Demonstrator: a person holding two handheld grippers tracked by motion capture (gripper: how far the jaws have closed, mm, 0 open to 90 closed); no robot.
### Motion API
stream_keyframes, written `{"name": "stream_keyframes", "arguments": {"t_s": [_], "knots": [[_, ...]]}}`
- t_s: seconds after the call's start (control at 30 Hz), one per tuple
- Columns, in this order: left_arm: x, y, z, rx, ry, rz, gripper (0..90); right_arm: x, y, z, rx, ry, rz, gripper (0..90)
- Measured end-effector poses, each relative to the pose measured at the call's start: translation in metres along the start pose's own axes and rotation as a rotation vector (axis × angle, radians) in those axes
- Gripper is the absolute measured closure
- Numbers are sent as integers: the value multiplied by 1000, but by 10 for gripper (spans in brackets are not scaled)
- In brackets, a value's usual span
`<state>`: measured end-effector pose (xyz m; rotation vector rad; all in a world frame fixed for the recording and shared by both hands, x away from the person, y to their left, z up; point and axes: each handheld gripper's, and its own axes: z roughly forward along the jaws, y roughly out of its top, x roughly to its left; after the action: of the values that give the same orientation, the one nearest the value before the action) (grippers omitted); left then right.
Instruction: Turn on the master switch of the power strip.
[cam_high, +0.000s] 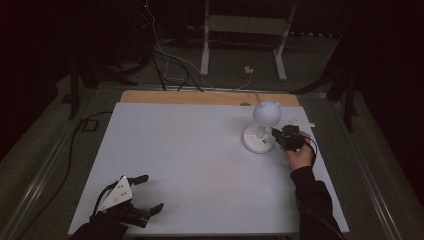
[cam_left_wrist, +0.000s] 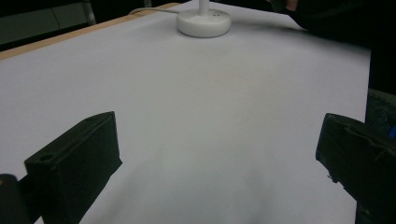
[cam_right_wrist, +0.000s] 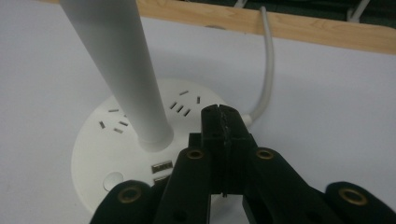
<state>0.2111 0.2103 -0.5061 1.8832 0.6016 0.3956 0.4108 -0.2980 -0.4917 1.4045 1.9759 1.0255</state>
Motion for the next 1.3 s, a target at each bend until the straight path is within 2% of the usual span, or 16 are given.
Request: {"name": "stream_keyframes", "arguments": {"t_s": [0.37, 0.47, 0.87, 1.13, 1.3], "knots": [[0, 0, 0, -1, -1, 2, 3, 3, -4, 6, 10, -9, -3, 900], [0, 0, 0, -3, -1, 1, 3, 3, -5, 8, 9, -20, -21, 900], [0, 0, 0, 0, -2, -2, 2, 4, -9, 12, 19, -25, -18, 900], [0, 0, 0, 2, -1, -3, 3, 5, -10, 14, 11, -28, -36, 900], [0, 0, 0, 1, -3, 1, 2, 6, -10, 14, 14, -46, -52, 900]]}}
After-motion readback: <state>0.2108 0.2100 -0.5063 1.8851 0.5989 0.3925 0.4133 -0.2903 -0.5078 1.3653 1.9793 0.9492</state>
